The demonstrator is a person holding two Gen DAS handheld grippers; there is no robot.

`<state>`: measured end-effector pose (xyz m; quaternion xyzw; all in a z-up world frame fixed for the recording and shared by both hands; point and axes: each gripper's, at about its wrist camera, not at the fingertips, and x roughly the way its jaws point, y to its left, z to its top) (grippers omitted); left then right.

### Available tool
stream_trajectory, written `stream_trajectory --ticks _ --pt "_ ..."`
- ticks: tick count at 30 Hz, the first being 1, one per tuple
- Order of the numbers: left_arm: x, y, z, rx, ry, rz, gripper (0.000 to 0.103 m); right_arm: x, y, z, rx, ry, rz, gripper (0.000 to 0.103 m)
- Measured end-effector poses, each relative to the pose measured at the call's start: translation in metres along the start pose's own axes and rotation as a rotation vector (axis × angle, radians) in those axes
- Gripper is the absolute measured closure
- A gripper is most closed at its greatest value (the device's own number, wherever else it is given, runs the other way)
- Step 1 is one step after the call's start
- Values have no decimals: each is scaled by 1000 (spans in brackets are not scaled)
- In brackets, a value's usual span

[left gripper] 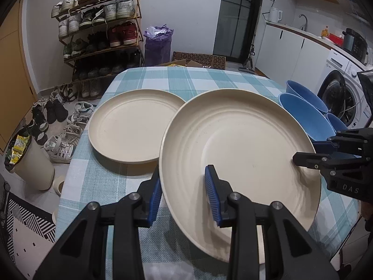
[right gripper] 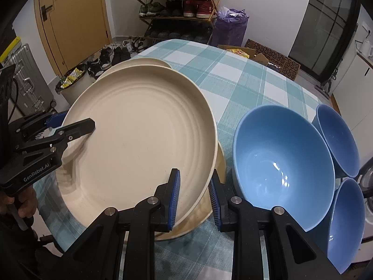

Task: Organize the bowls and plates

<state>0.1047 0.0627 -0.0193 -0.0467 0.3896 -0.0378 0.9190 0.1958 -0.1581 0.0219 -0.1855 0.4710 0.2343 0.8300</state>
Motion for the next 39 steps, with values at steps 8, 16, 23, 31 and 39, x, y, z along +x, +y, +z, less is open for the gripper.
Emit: stream_trajectory --ticks 8,16,23,31,39 --pt "9 -2 -2 7 11 8 69 6 3 -8 -5 10 -25 78" --pt "20 -6 -4 18 32 10 69 12 7 -15 -23 27 -62 78" --pt "26 -8 -7 18 35 0 69 16 5 -18 -30 34 -91 78" --pt "34 -13 -11 30 47 3 69 22 2 -24 -27 46 -106 78" --pt "38 -23 -14 68 38 43 69 28 1 -26 -38 51 -134 78"
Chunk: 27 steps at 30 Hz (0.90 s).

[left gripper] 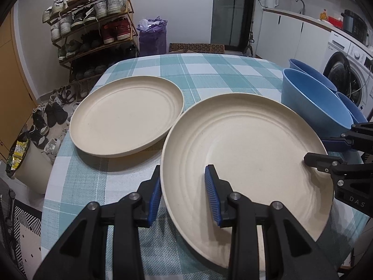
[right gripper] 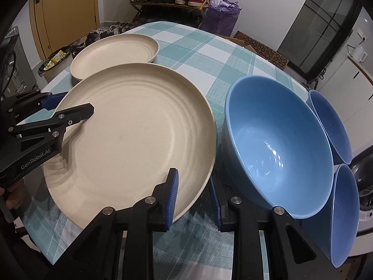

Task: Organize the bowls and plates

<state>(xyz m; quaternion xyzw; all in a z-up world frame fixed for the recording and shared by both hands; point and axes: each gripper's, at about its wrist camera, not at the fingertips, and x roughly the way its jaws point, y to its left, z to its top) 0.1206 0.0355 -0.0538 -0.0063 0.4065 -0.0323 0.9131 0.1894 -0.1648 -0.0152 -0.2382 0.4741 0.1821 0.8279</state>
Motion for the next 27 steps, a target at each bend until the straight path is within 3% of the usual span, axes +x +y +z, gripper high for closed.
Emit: stream_trajectory --ticks 27 --pt "9 -15 -7 109 11 110 66 9 4 -3 -10 -17 -60 74"
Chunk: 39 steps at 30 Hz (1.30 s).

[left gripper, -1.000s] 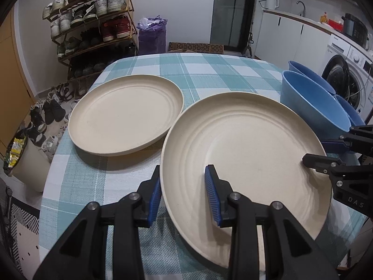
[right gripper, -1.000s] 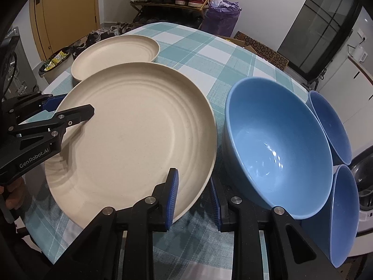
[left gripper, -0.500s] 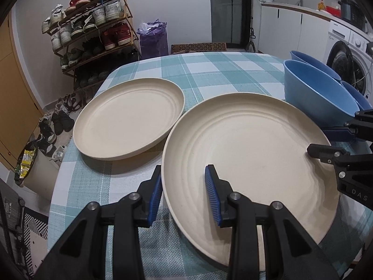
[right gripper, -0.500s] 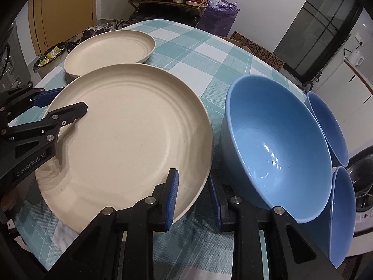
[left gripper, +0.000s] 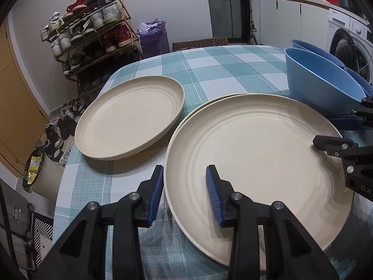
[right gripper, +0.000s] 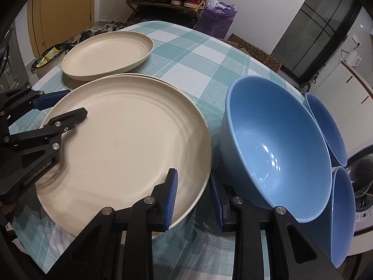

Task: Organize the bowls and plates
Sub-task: 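Open both tools to release the large plate rim, then pull both open tools back from the plate and turn toward the other cream plate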

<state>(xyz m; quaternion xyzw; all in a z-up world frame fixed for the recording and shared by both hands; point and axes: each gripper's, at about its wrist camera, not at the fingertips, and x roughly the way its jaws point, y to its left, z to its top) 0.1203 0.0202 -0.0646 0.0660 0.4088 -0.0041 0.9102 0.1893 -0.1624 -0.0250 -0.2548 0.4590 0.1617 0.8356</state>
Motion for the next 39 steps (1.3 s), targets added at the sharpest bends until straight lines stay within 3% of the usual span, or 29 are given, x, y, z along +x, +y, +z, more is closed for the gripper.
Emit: stream_trajectory --ticks 6,12,14,16,20,26,29,32,39 --pt "0 2 1 0 23 -37 57 -6 4 -1 -16 -21 22 68" --pt "-7 10 4 -56 17 -84 45 -15 10 2 -35 -48 47 51" --pt "-12 16 6 -81 2 -89 44 -19 10 4 -31 -62 51 35" --pt "-16 22 7 -105 -11 -97 43 -24 10 5 -25 -81 80 29" --pt "-28 38 10 -174 -63 -106 22 -34 12 10 -23 -117 97 20" --pt "-42 55 13 -225 -112 -133 21 -47 9 18 0 -158 140 14" --pt "-49 65 14 -268 -142 -131 4 -53 7 22 16 -178 158 8" --pt "-55 71 15 -276 -174 -120 0 -58 5 26 27 -193 169 3" --pt "-65 80 16 -260 -215 -82 0 -68 -4 34 55 -232 162 1"
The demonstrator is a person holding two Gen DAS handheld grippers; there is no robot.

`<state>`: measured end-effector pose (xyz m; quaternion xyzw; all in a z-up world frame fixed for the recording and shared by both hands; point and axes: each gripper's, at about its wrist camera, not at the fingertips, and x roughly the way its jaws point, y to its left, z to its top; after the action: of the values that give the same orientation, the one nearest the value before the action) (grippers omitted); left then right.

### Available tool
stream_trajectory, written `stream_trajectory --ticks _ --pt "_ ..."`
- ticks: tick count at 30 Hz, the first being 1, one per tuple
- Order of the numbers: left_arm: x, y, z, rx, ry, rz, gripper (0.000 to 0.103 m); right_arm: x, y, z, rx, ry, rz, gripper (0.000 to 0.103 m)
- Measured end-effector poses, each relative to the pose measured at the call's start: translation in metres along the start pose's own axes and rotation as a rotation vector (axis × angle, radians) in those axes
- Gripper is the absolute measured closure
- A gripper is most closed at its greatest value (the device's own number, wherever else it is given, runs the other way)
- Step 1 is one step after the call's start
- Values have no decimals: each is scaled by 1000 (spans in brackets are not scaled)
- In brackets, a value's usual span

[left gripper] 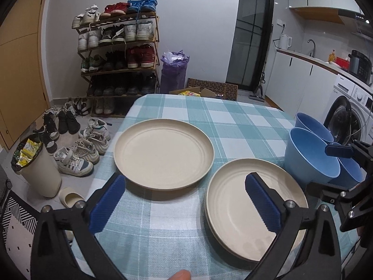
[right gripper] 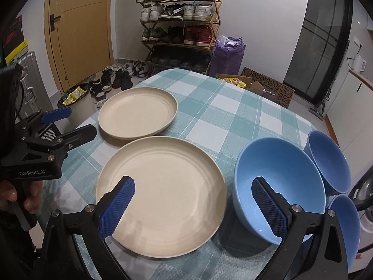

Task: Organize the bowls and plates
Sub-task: 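Pull both open tools back from the plate and turn toward the other cream plate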

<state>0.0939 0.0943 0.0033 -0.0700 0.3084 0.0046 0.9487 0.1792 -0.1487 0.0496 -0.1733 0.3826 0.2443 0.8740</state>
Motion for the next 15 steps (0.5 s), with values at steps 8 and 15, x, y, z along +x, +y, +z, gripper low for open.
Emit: stream_trajectory --ticks 8,15 --pt "-3 11 3 -28 -11 26 0 -9 -2 14 9 -41 12 1" --pt "-7 22 6 -51 -24 59 0 -15 1 30 5 -71 31 1"
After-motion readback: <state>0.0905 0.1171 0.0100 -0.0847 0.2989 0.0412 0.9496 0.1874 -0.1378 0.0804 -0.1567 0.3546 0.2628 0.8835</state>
